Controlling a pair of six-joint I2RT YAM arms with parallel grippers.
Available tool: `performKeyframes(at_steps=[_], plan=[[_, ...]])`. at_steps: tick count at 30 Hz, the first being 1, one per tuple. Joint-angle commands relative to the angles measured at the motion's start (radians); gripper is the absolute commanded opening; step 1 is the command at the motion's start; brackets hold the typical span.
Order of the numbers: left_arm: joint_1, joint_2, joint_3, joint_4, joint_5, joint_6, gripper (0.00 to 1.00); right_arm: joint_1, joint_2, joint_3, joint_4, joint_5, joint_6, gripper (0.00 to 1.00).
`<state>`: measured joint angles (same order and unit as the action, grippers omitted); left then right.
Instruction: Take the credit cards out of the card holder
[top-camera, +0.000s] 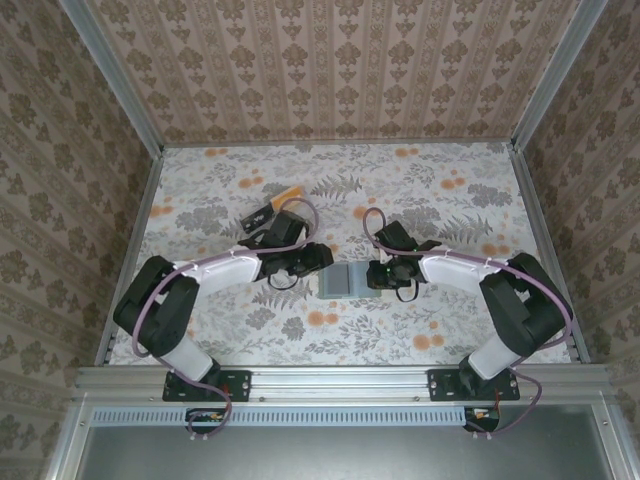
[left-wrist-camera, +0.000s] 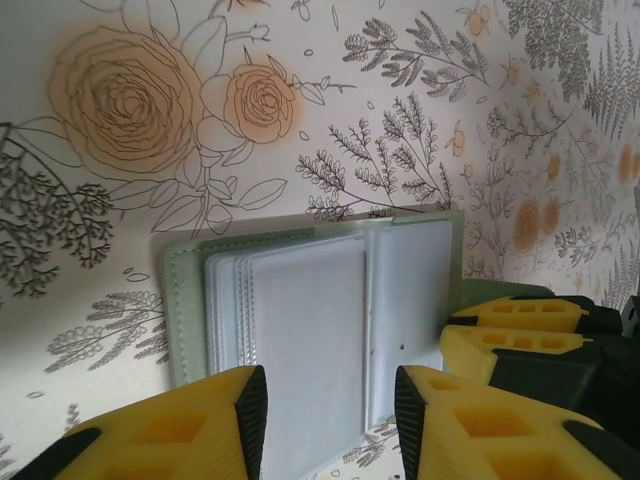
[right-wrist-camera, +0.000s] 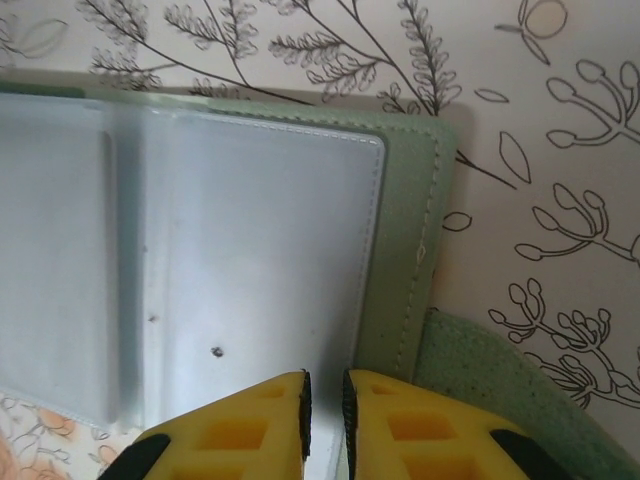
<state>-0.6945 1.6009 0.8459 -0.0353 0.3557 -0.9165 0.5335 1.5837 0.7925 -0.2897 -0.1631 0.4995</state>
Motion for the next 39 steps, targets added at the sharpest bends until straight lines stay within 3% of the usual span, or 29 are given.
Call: performKeyframes(at_steps=[1, 24, 33, 39], plan=[[-0.009, 0.038, -0.004, 0.043, 0.031, -0.023, 0.4, 0.011, 0.016, -0.012, -0.017, 0.025, -0.005, 0.2], [-0.031, 0.138, 0.018, 0.071, 0.105, -0.014, 0.37, 0.015, 0.023, -0.018, -0.018, 0.029, 0.009, 0.2], [-0.054, 0.141, 0.046, 0.1, 0.136, 0.011, 0.57, 0.017, 0.026, -0.019, -0.014, 0.026, 0.014, 0.2], [-0.064, 0.13, 0.061, 0.109, 0.148, 0.02, 0.6, 0.019, 0.018, -0.025, -0.013, 0.029, 0.019, 0.21]])
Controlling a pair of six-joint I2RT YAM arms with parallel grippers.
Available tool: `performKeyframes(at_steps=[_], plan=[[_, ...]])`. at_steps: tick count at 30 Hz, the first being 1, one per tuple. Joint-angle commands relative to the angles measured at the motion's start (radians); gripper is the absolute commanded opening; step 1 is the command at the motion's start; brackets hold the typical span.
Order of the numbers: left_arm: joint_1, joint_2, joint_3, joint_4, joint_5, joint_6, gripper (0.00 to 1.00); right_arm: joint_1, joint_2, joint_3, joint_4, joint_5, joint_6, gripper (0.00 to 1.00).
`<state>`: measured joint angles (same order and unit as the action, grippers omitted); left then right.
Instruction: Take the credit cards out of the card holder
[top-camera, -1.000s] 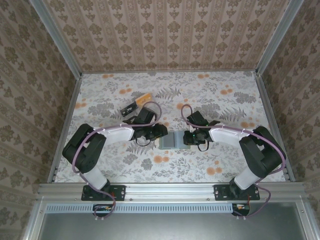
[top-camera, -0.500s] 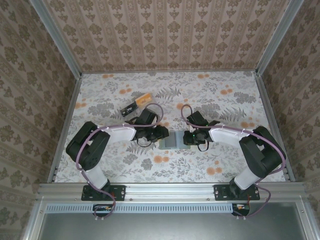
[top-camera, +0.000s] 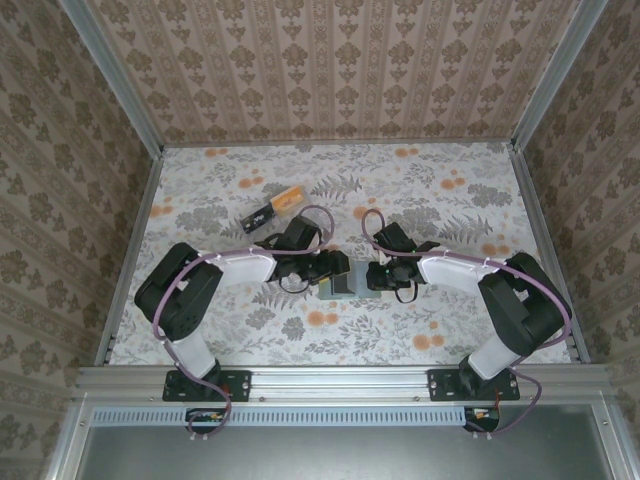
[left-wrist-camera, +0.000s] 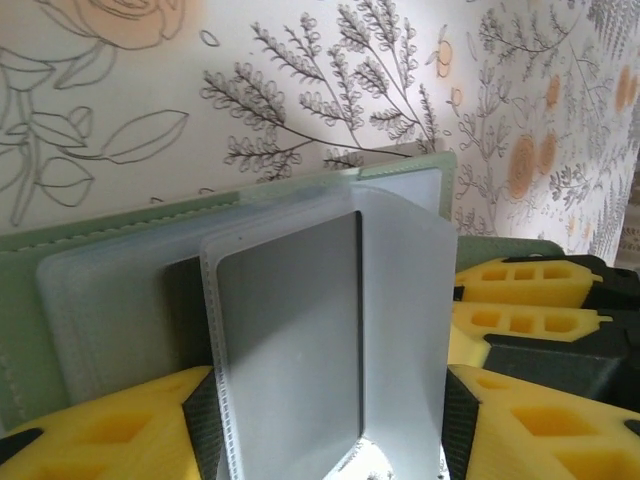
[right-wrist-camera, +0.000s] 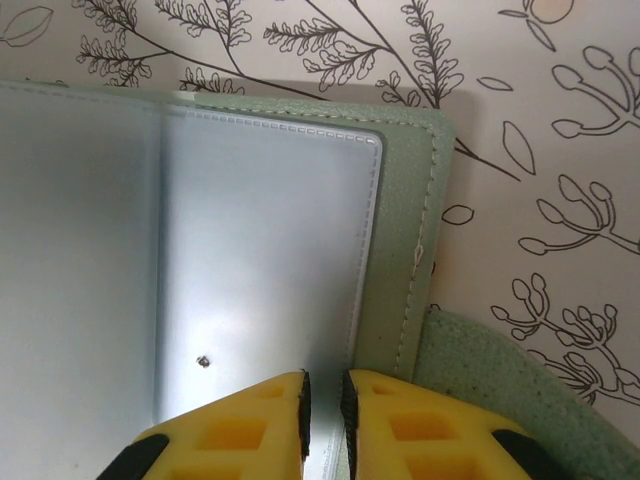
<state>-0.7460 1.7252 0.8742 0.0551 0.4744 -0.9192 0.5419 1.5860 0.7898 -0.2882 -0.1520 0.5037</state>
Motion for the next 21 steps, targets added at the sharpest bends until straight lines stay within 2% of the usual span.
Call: performKeyframes(at_steps=[1, 16, 21], plan=[[-0.015, 0.002, 0.037, 0.016, 0.03, 0.023, 0.6, 0.01, 0.015, -0.023, -0.014, 0.018, 0.016, 0.21], [-0.035, -0.013, 0.097, -0.067, -0.003, 0.063, 0.61, 0.01, -0.036, -0.041, -0.019, 0.036, 0.034, 0.25], [-0.027, -0.043, 0.091, -0.128, -0.038, 0.096, 0.61, 0.009, -0.074, -0.046, -0.045, 0.084, 0.045, 0.3]])
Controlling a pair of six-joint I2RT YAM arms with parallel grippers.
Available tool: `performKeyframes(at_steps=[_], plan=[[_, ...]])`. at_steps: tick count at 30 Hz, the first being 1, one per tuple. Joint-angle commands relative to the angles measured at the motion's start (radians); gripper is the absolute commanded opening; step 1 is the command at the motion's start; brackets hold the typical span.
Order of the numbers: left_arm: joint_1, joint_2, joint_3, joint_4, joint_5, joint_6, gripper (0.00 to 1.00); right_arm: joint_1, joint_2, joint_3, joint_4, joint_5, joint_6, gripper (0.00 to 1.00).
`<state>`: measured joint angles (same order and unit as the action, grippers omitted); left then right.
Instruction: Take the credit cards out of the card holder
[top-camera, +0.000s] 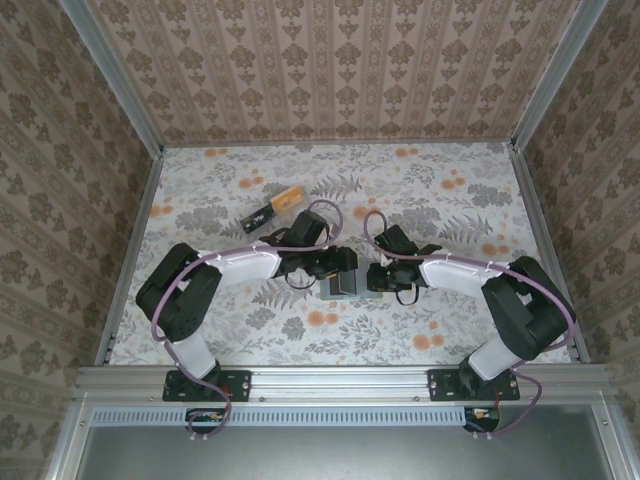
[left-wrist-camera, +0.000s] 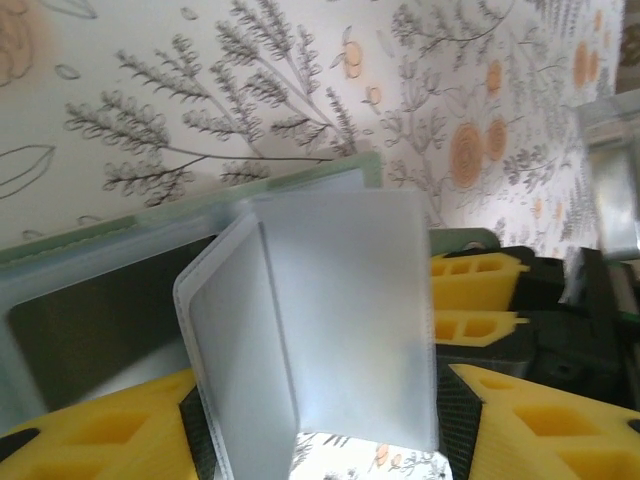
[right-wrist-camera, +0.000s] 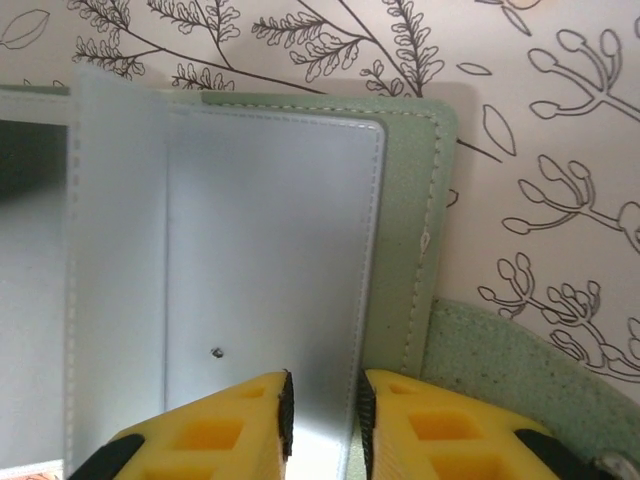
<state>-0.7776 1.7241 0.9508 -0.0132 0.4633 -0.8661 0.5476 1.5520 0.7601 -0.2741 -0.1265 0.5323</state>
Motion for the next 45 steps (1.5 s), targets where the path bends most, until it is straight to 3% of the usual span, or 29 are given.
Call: performKeyframes(at_steps=[1, 6, 11, 14, 18, 21, 32, 45], plan=[[0.009, -0.049, 0.011, -0.067, -0.033, 0.049, 0.61, 0.002, -0.055, -0.016, -0.066, 0.072, 0.019, 0.31], [0.04, -0.101, -0.019, -0.12, -0.066, 0.08, 0.61, -0.007, -0.154, -0.006, -0.099, 0.122, 0.024, 0.33], [0.058, -0.112, -0.032, -0.141, -0.07, 0.102, 0.59, -0.008, -0.221, 0.02, -0.082, 0.069, 0.03, 0.34], [0.059, -0.102, -0.033, -0.14, -0.071, 0.107, 0.48, -0.008, -0.202, 0.044, -0.04, -0.041, 0.035, 0.34], [0.06, -0.064, -0.034, -0.137, -0.065, 0.108, 0.21, -0.008, -0.101, 0.074, 0.024, -0.197, 0.06, 0.3], [0.059, -0.03, -0.035, -0.128, -0.053, 0.108, 0.11, -0.009, -0.032, 0.081, 0.066, -0.254, 0.088, 0.27], [0.06, 0.05, -0.025, -0.139, -0.046, 0.107, 0.07, -0.049, 0.099, 0.057, 0.195, -0.378, 0.161, 0.22], [0.058, 0.068, -0.018, -0.164, -0.051, 0.113, 0.06, -0.071, 0.166, 0.047, 0.212, -0.383, 0.164, 0.22]])
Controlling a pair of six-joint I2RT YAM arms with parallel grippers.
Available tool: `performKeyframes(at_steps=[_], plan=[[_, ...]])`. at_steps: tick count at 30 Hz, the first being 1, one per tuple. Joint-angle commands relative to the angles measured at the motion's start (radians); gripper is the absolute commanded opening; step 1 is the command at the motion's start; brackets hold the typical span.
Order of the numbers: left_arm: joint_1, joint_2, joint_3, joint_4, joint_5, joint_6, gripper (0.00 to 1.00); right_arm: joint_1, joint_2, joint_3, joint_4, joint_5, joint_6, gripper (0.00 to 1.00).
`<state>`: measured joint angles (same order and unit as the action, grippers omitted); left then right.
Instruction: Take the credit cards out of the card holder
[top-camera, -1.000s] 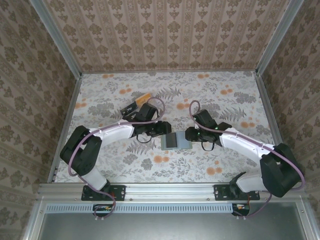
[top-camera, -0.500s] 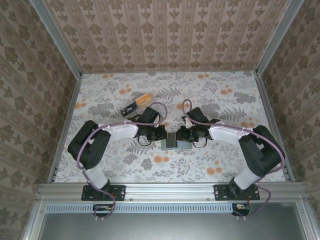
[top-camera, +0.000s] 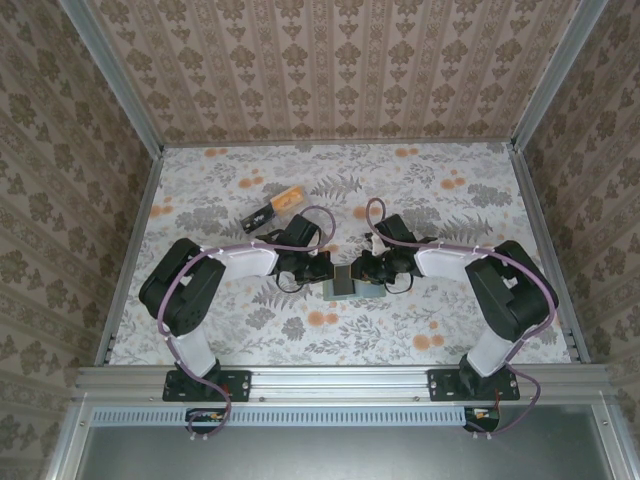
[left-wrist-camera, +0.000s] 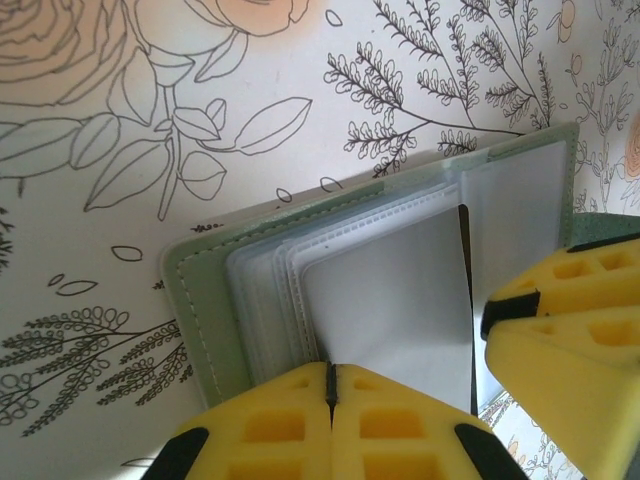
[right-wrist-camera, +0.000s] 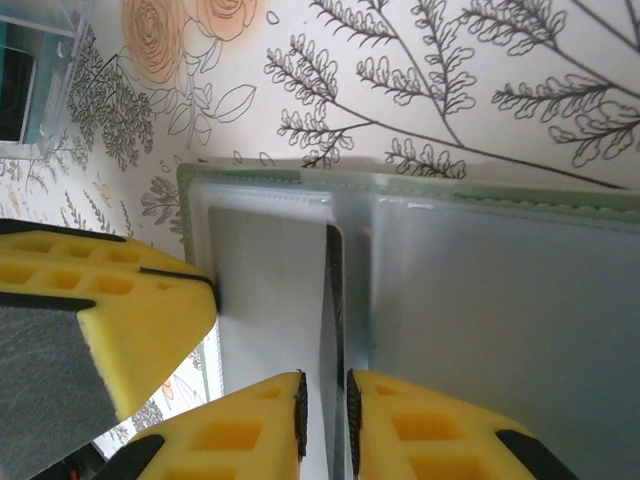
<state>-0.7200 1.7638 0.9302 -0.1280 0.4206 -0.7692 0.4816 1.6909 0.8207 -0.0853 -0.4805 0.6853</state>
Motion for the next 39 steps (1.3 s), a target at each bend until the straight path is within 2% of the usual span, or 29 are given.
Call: performKeyframes(at_steps=[1, 4, 7, 9, 10, 23, 27, 39], plan=[[-0.002, 0.029, 0.005, -0.047, -0.007, 0.016, 0.06, -0.005, 0.035, -0.013, 0.027, -0.035, 0.013, 0.22], [-0.002, 0.031, 0.008, -0.047, -0.006, 0.016, 0.05, -0.005, 0.05, -0.014, 0.048, -0.057, 0.021, 0.2], [-0.004, 0.029, 0.009, -0.048, -0.005, 0.017, 0.05, -0.006, 0.047, -0.018, 0.057, -0.06, 0.026, 0.13], [-0.004, 0.025, 0.01, -0.05, -0.007, 0.019, 0.05, -0.009, 0.04, -0.022, 0.055, -0.057, 0.026, 0.02], [-0.004, 0.022, 0.011, -0.051, -0.008, 0.021, 0.05, -0.011, 0.037, -0.023, 0.053, -0.056, 0.026, 0.0], [0.006, -0.04, 0.035, -0.091, -0.016, 0.065, 0.07, -0.052, -0.02, -0.078, 0.048, -0.044, 0.028, 0.0], [0.002, -0.063, 0.038, -0.09, -0.009, 0.074, 0.14, -0.054, -0.016, -0.084, 0.06, -0.049, 0.032, 0.0], [-0.047, -0.001, 0.067, -0.069, 0.012, 0.07, 0.14, -0.054, -0.005, -0.083, 0.084, -0.069, 0.042, 0.0]])
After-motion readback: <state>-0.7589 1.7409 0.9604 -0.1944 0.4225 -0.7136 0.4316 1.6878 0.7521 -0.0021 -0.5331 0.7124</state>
